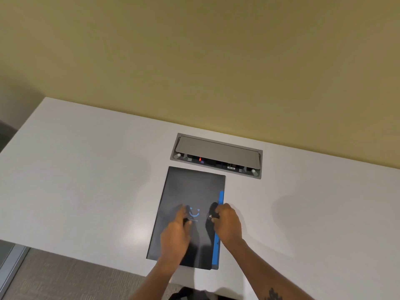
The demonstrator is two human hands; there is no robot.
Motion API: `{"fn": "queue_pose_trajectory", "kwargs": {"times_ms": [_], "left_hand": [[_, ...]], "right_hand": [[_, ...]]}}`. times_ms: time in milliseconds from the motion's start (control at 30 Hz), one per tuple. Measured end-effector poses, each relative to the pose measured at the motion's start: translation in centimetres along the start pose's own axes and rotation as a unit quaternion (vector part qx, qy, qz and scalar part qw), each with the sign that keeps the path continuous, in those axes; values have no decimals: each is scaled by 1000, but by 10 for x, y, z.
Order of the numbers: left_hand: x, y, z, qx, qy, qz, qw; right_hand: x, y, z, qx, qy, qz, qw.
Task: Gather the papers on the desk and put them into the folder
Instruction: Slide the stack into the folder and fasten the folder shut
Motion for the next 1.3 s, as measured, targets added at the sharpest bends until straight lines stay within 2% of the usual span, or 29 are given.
{"fn": "queue_pose_trajectory", "kwargs": {"times_ms": [100, 167, 333, 567, 733, 900, 1033, 1167, 1300], "left_hand": [[-39, 30, -1, -50, -75, -6, 996], [-55, 46, -3, -54, -101, -15, 993], [-53, 77, -4, -80, -67, 14, 994], [-48, 94, -5, -106, -67, -93, 988], [-74, 123, 4, -108, -89, -135, 981], [-129, 164, 8, -126, -177, -142, 966], [-173, 203, 23, -149, -212, -149, 954], [-218, 223, 63, -143, -228, -132, 954], [-249, 214, 119, -99, -220, -107, 964]], "right_hand": [[-7, -38, -15, 65, -35, 154, 985], [-4, -58, -22, 93, -33, 215, 972], [4, -68, -25, 94, -11, 253, 963], [23, -53, -22, 95, 46, 330, 938], [43, -16, -20, 83, 74, 365, 924], [72, 47, -8, 52, 121, 371, 919], [91, 111, 14, 25, 162, 358, 919], [99, 165, 48, 15, 185, 352, 917], [95, 195, 92, 14, 175, 351, 920]]}}
Point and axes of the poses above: each hand's wrist, its own z-axis towards the middle knuckle, its own x-axis out of the palm, y = z × x, the point moved 10 cm from there along z, towards the middle knuckle, and after that the axes turned 11 degrees about y, right-handed, at the moved point
